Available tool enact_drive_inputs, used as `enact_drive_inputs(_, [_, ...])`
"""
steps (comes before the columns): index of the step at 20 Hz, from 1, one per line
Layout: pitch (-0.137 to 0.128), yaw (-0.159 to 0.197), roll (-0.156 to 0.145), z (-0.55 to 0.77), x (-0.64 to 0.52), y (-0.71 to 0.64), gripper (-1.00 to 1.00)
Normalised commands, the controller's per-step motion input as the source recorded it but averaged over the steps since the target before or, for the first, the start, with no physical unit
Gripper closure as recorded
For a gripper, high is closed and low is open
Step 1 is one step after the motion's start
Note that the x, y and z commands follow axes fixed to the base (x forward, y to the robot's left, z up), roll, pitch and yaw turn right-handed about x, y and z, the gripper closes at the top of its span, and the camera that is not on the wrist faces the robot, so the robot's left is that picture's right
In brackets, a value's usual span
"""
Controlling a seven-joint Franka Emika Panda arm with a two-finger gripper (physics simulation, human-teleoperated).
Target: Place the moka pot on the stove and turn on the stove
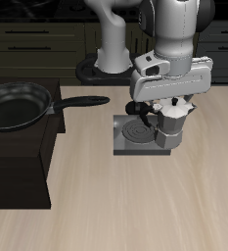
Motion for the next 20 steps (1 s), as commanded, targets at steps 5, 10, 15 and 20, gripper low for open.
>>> enact_drive_inputs(5, [0.012,-0.011,-0.038,0.08,-0.17,-0.23,1.0])
enact_drive_inputs(10, [-0.008,0.013,-0.014,0.05,-0.2,-0.17,1.0])
enact_drive_inputs(15, [0.001,-0.005,-0.003,0.04,-0.21,-0.1,1.0])
enact_drive_inputs(20, [0.017,0.015,0.032,-0.1,-0.15,0.16,1.0])
